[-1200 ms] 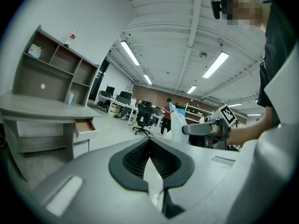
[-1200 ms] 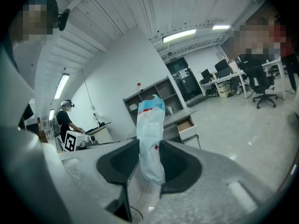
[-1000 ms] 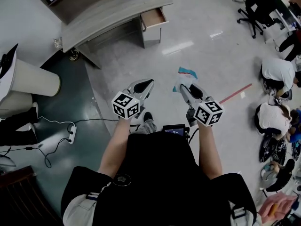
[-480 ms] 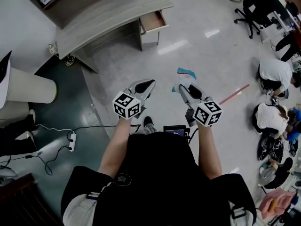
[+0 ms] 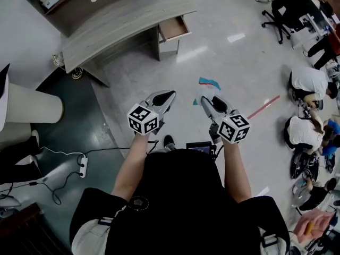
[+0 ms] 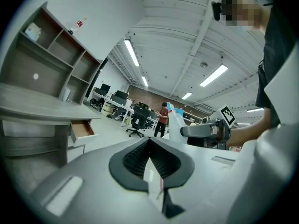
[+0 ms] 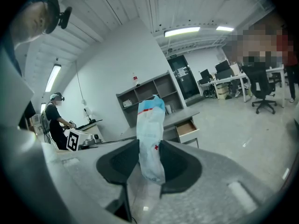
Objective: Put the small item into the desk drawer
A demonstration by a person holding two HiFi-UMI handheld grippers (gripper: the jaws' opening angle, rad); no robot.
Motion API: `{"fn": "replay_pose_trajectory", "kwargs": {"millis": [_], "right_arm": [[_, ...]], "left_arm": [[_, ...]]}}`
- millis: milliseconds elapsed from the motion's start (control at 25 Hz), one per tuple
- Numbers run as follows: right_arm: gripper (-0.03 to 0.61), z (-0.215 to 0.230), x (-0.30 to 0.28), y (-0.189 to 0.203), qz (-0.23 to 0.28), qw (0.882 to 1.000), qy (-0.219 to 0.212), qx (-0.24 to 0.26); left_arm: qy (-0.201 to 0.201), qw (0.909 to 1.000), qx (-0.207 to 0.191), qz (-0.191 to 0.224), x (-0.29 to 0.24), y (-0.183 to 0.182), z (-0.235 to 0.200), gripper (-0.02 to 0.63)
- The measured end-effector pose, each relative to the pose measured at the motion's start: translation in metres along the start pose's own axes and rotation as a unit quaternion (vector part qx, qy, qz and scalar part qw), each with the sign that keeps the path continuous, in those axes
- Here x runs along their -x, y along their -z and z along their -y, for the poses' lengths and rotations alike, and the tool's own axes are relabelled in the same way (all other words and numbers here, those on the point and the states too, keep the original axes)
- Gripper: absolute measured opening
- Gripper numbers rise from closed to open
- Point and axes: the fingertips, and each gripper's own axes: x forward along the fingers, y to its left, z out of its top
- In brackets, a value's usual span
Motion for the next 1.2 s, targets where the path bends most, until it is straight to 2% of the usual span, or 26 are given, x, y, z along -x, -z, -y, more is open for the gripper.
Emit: {"fn": "replay_pose_trajectory", "kwargs": {"millis": [360, 840, 1200], "right_arm": [[0.143, 0.003, -0.005, 0.004, -0.005, 1.0, 0.011, -0.007], [0.143, 0.024, -0.031, -0.016, 0.0, 1.0, -0.027, -0.008], [0.143, 0.058, -0.047, -0.04, 0.002, 0.999, -0.052, -0.014]], "left_arm": [[0.013, 0.9997, 0.016, -0.009, -0.004, 0.008, -0.003, 0.002], [-0.02, 0.9997, 0.008, -0.012, -0.022, -0.006, -0.022, 0.002], [-0.049, 0.9986, -0.003, -0.018, -0.056, -0.019, -0.034, 0.002]]}}
